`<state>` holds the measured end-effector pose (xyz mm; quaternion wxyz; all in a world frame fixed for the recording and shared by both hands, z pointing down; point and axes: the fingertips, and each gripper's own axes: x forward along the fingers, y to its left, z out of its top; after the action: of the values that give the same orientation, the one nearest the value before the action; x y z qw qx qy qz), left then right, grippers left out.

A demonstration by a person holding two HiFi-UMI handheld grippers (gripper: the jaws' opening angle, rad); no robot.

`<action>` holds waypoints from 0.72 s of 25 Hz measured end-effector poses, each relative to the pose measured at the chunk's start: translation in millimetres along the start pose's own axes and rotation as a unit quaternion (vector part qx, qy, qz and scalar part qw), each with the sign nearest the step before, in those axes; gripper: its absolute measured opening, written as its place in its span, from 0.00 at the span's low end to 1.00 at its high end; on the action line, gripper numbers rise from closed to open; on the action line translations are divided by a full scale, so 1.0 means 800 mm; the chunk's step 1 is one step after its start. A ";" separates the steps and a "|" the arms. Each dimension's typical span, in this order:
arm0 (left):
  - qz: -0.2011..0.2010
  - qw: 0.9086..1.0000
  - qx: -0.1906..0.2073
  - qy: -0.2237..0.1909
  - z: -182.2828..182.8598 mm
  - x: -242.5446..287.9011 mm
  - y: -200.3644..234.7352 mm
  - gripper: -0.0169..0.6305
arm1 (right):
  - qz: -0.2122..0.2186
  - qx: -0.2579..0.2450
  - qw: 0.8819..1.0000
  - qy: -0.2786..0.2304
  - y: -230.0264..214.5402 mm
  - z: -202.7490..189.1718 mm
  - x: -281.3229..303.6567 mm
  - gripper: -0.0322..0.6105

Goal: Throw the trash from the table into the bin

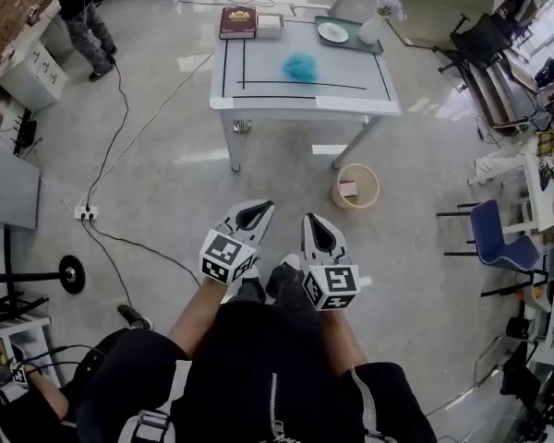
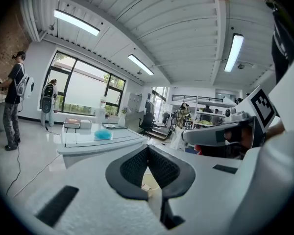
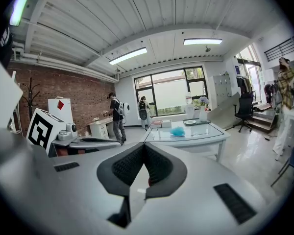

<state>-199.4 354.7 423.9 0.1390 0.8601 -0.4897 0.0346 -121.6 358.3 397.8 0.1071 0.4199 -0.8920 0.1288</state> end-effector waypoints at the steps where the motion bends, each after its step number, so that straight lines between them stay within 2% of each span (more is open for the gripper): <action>1: 0.000 1.000 -0.002 0.001 -0.001 0.003 0.007 0.03 | 0.000 -0.001 1.000 -0.001 0.000 0.002 0.007 0.06; 8: 0.000 1.000 -0.005 0.014 0.001 0.040 0.041 0.03 | 0.002 0.010 1.000 0.008 -0.023 0.007 0.053 0.06; 13: 0.012 1.000 0.002 0.019 0.015 0.082 0.070 0.03 | 0.026 0.013 0.999 0.015 -0.046 0.017 0.104 0.06; 18: 0.028 0.999 0.012 0.020 0.045 0.132 0.096 0.03 | 0.053 0.011 0.998 0.013 -0.083 0.050 0.154 0.06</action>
<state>-212.7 219.8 426.1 0.1372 0.8469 -0.5101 0.0611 -150.3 215.5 406.1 0.1067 0.3718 -0.9100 0.1492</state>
